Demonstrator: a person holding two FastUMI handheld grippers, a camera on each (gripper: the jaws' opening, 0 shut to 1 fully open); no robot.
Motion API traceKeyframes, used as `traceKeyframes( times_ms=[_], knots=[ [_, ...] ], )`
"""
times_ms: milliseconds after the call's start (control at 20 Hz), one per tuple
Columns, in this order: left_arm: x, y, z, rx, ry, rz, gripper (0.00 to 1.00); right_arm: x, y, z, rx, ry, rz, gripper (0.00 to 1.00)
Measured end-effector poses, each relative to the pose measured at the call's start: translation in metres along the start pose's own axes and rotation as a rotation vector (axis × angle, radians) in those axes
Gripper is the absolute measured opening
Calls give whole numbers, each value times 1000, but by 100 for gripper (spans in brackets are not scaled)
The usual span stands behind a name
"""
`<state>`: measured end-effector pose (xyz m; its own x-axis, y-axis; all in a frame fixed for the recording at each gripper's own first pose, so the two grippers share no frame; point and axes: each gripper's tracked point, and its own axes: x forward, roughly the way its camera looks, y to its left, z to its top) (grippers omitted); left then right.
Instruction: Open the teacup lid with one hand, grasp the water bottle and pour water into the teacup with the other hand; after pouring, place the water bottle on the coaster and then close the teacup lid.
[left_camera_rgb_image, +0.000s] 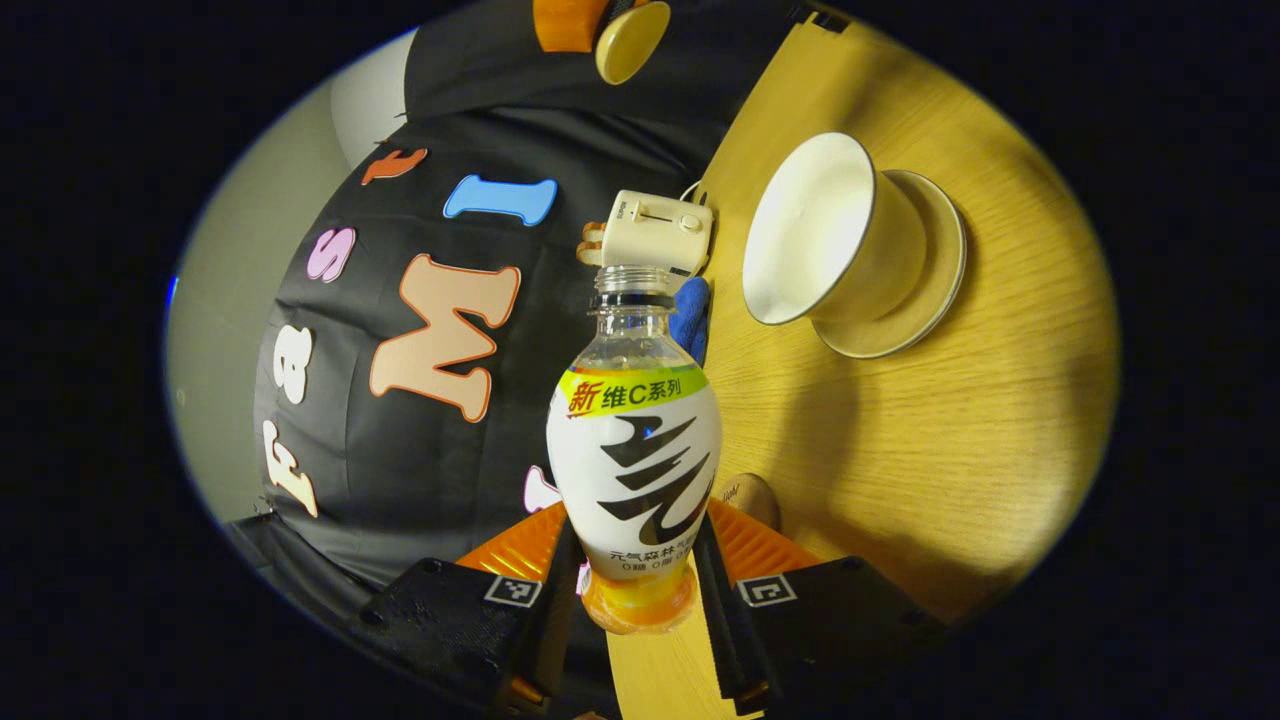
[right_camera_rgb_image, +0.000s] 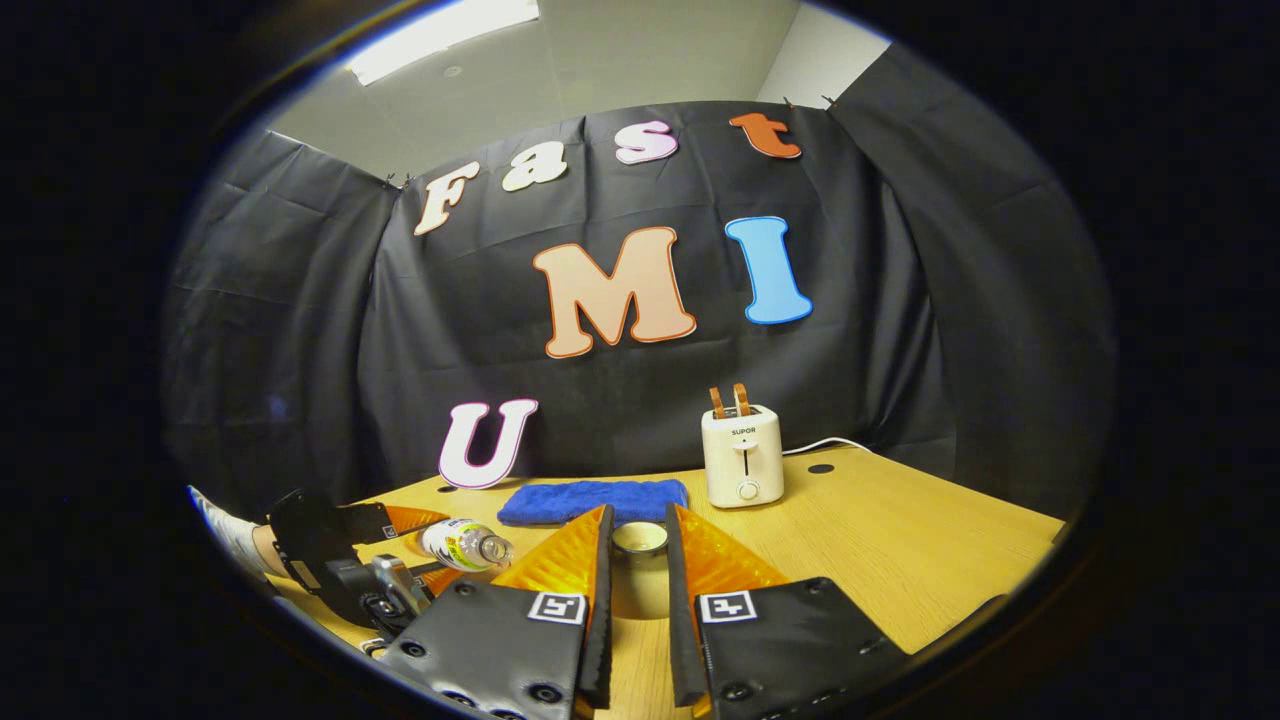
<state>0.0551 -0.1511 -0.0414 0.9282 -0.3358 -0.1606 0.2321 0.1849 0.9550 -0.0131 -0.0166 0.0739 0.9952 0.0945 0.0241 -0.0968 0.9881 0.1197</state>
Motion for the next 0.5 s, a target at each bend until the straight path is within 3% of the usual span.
traceKeyframes(
  times_ms=[500],
  knots=[
    [-1,-2,3,119,-5,-19,56,-2,1,1,2,-1,5,27]
  ],
)
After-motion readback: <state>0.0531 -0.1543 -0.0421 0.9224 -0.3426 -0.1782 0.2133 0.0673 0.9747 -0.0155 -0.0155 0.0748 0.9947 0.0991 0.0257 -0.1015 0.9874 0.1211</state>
